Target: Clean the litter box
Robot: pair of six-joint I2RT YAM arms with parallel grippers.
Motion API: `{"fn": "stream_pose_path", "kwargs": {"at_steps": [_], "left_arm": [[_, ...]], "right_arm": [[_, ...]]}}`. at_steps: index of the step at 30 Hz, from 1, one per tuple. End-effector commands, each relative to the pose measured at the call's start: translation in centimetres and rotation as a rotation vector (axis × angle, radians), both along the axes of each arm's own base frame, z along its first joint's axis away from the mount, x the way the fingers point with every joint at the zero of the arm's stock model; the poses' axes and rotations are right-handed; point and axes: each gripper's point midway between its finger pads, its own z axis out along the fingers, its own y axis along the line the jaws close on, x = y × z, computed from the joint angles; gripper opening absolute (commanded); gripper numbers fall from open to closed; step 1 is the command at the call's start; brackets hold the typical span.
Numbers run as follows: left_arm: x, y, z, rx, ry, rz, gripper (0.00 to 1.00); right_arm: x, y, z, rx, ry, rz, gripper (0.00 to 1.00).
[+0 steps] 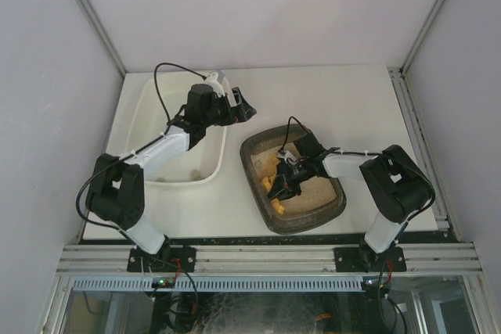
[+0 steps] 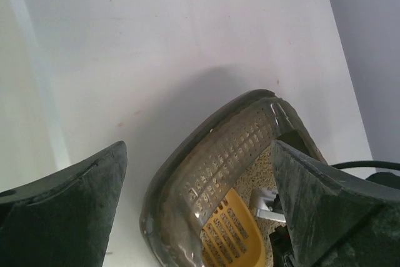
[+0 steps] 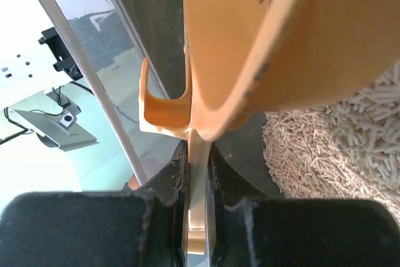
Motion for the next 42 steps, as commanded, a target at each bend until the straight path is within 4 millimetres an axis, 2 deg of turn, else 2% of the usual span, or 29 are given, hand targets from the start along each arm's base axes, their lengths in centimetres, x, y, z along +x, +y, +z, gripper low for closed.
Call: {"fn": "stream_pose_path", "kwargs": {"at_steps": [1,7,11,15,19,27,33,42], "left_arm": [[2.2,-2.8,1.5,-0.040,-0.061,-0.084,1.00],[3.0,-4.9,-0.3,-0.070,-0.005,-0.161,1.00],[2.6,-4.9,-1.1,-0.068,0.000,-0.169,1.00],[1.9,-4.7,-1.0,-0.063,-0.022,-0.189,1.00],[1.3,-4.3,-0.9,-0.041,-0.041,-0.198,1.00],[0.5,-3.8,-0.8,-0.034,-0.048,-0.201,1.00],[0.2,-3.6,-1.0,-0.029,-0.037,-0.198,1.00],[-0.1,-3.4,-1.6,-0.025,-0.023,-0.195,1.00]], "right_arm": [[3.1,1.2,-1.2,-0.006,-0.100,-0.087,0.00],[4.3,1.3,-1.3,0.037,-0.140,-0.148,0.00],[5.0,2.0,-0.7,0.116,-0.202,-0.146,0.00],[5.0,2.8,0.0,0.209,-0.233,-0.104,0.00],[3.9,2.5,0.1,0.222,-0.232,-0.062,0.00],[0.9,-0.4,-1.0,0.091,-0.213,-0.049,0.00],[-1.1,-1.7,-1.6,0.042,-0.184,-0.031,0.00],[-1.8,-3.2,-1.5,-0.009,-0.283,-0.009,0.00]]}}
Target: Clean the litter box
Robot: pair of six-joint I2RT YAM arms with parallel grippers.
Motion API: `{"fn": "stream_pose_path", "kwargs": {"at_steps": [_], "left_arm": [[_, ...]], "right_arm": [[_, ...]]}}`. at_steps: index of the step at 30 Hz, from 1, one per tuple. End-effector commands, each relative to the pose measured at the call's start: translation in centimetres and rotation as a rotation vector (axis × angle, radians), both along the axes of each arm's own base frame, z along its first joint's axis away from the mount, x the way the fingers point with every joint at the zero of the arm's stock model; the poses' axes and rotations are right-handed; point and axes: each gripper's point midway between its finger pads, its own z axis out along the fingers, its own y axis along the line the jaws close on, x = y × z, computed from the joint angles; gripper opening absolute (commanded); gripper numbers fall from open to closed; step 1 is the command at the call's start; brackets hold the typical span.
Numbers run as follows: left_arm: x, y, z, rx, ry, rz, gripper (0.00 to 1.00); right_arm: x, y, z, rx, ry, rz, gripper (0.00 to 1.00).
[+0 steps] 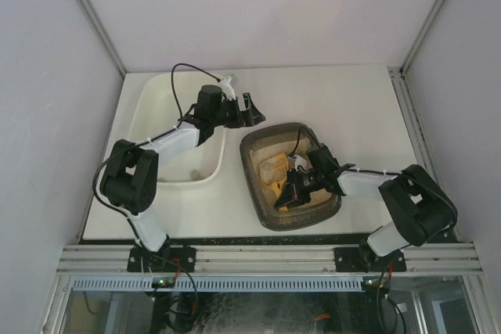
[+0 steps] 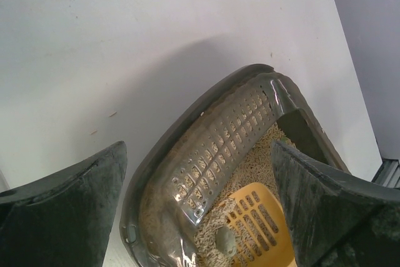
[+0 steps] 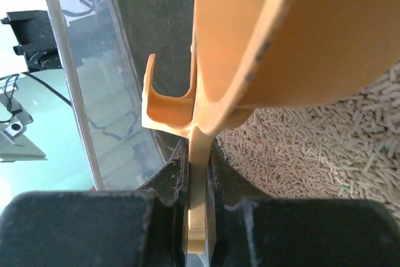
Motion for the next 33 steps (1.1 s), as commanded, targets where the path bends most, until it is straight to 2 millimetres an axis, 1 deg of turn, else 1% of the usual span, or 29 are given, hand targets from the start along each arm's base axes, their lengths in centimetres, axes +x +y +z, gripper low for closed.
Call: {"fn": "stream_pose_path", "kwargs": {"at_steps": [1,6,11,15,19,23,28,31,33], "left_arm": [[-0.8,0.0,1.8,-0.015,-0.063,-0.026,1.00],[-1.1,0.2,1.4,-0.003,-0.056,-0.032,1.00],[-1.3,0.3,1.7,0.010,-0.056,-0.038,1.00],[-1.5,0.8,2.5,0.032,-0.078,-0.037,1.00],[-2.2,1.5,3.4,0.062,-0.111,-0.045,1.00],[-2.8,2.1,3.4,0.098,-0.123,-0.051,1.00],[-3.2,2.7,3.2,0.123,-0.130,-0.045,1.00],[-3.3,2.9,3.1,0.132,-0.124,-0.041,1.00],[-3.3,3.0,3.2,0.139,-0.125,-0.037,1.00]], "right_arm": [[-0.4,-1.3,-0.3,-0.044,-0.080,0.014,0.00],[-0.6,-2.2,-0.4,-0.053,-0.139,-0.005,0.00],[-0.5,-2.9,0.4,-0.048,-0.229,-0.036,0.00],[-0.1,-3.2,1.9,-0.020,-0.352,-0.069,0.00],[0.7,-3.4,3.5,0.017,-0.460,-0.111,0.00],[0.9,-3.3,4.7,0.071,-0.517,-0.137,0.00],[1.0,-3.1,6.0,0.122,-0.543,-0.151,0.00],[1.1,-3.0,6.5,0.142,-0.506,-0.156,0.00],[1.3,-2.9,7.4,0.174,-0.467,-0.164,0.00]]}}
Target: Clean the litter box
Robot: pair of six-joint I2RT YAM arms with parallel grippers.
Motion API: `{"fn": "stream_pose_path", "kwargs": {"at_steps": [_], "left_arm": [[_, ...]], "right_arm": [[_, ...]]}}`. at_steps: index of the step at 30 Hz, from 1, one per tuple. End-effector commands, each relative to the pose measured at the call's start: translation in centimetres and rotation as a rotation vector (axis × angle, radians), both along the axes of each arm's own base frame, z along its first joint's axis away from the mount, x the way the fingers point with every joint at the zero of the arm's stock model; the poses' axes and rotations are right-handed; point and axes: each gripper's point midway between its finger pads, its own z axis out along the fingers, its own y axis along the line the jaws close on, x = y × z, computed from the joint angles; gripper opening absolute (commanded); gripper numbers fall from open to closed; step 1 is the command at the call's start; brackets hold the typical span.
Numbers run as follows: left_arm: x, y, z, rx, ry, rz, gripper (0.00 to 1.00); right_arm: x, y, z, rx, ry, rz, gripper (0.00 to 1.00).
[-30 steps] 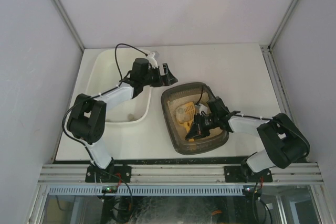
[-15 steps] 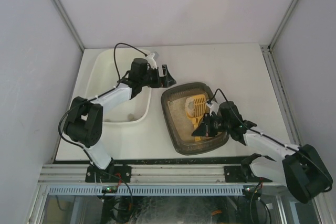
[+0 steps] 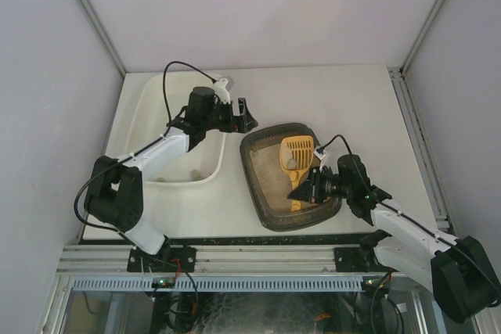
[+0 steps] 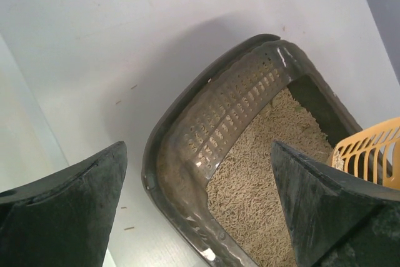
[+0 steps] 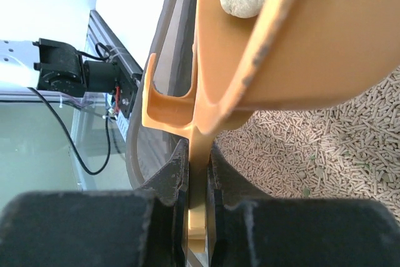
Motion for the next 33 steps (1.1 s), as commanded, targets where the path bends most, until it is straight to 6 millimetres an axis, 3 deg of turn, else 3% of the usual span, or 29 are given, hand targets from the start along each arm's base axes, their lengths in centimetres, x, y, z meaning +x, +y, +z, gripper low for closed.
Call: {"fn": "stream_pose_path", "kwargs": {"at_steps": [1,7,15,33], "left_arm": [[-0.5,0.6,1.0,0.027,-0.045,-0.001,1.00],[-1.1,0.7,1.6,0.018,-0.048,-0.012,1.00],[-2.6,1.3,2.4,0.031,-0.077,-0.041,1.00],[-2.9,2.1,1.7,0.058,-0.078,-0.012,1.00]], "right_arm": [[0.4,0.9,3.3,0.122,0.023,0.032,0.00],[-0.3,1.5,5.2,0.246,0.121,0.089,0.00],[0.5,1.9,6.4,0.298,0.128,0.053,0.00],[1.5,2.3,0.5,0.019,-0.017,0.050,0.00]]}}
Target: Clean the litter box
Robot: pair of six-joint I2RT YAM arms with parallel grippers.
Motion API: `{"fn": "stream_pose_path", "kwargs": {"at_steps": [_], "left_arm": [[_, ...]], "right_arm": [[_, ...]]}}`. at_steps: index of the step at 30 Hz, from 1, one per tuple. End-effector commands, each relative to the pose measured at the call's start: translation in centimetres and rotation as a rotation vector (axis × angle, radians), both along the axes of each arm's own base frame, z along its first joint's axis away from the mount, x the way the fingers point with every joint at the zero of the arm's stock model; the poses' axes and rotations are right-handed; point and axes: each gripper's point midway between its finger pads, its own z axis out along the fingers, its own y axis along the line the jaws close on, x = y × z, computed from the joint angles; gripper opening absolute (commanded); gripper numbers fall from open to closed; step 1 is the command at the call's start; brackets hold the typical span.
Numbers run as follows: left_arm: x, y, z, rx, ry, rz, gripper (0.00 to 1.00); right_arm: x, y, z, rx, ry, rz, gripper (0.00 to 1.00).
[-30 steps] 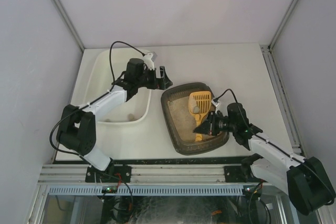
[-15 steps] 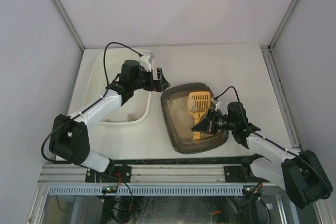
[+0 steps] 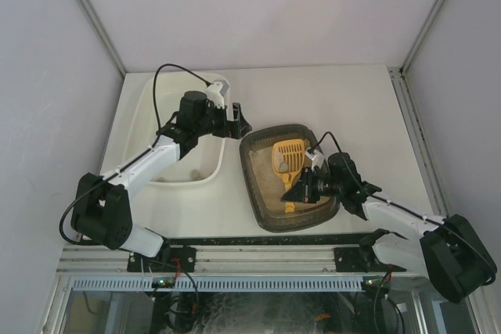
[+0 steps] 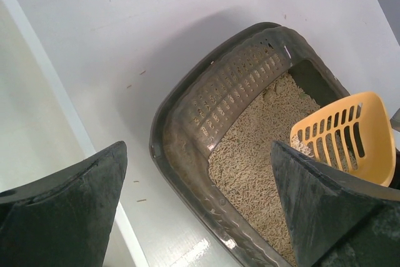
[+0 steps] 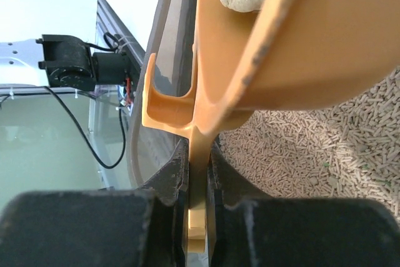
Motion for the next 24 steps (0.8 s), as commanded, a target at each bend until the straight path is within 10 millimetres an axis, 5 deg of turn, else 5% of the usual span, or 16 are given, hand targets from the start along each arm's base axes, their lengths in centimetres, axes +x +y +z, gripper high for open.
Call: {"fn": "stream_pose_path", "kwargs": {"at_steps": [1,13,24], "left_arm": [[-0.2,0.2,0.2,0.005,-0.026,-0.003,1.00],[0.1,-0.1,0.7,-0.001,-0.028,-0.006,1.00],[0.1,0.0,1.7,0.004,-0.050,-0.010,1.00]], "right_arm": [[2.1,0.6,0.9,-0.008,-0.146,0.019,0.00],[5.8,2.5,1.9,0.010,-0.189,0.048,0.00],[5.2,1.8,3.9,0.026,-0.158,0.066,0.00]]}}
